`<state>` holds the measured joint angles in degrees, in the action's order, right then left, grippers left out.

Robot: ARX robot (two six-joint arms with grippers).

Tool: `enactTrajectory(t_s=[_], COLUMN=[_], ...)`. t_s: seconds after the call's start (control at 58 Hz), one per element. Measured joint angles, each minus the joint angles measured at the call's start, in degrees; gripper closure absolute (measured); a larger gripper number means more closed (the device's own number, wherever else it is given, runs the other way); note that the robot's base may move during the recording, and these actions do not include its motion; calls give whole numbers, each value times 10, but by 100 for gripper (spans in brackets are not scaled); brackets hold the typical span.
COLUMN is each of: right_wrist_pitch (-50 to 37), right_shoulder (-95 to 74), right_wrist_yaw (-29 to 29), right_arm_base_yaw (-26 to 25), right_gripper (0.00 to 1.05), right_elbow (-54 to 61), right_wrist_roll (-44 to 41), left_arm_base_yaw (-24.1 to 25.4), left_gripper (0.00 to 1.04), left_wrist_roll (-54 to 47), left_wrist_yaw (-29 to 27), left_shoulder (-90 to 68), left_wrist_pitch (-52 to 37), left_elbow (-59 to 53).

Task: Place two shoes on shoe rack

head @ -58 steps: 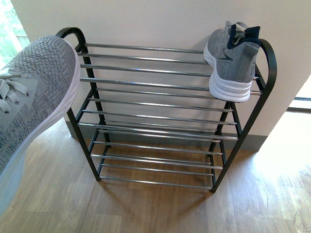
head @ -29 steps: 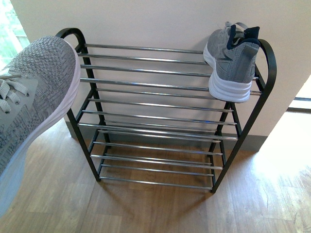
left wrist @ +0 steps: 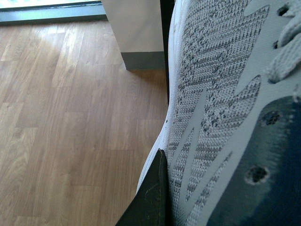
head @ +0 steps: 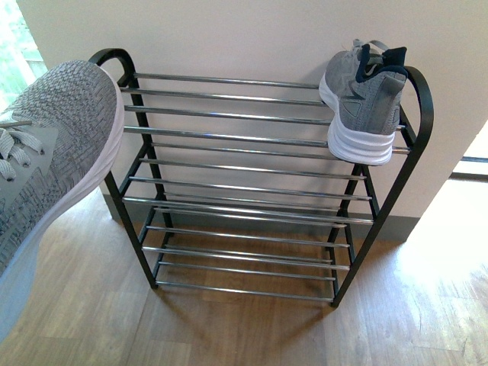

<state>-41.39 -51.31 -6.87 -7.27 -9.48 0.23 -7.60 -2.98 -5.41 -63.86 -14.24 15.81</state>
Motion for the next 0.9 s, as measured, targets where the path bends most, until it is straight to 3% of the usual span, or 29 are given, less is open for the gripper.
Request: enactTrajectory(t_s=[0.207, 0.293, 0.362, 0.689, 0.896], right_wrist_pitch=[26, 45, 58, 89, 167], right_shoulder=[56, 86, 107, 181, 265], right_wrist_yaw=[16, 62, 63, 69, 69], right_arm_base_yaw=[19, 52, 66, 70, 71], right_gripper=[103, 103, 103, 103, 103], right_elbow=[31, 44, 51, 83, 84], right_wrist_roll=[0, 0, 0, 0, 0], left_arm_base_yaw=[0, 0, 0, 0, 0], left_gripper=[103, 103, 103, 103, 103], left_wrist_roll=[0, 0, 0, 0, 0], left_wrist_yaw=[0, 0, 0, 0, 0], left_shoulder=[0, 0, 0, 0, 0], left_wrist_pitch=[0, 0, 0, 0, 0], left_elbow=[0, 0, 0, 0, 0])
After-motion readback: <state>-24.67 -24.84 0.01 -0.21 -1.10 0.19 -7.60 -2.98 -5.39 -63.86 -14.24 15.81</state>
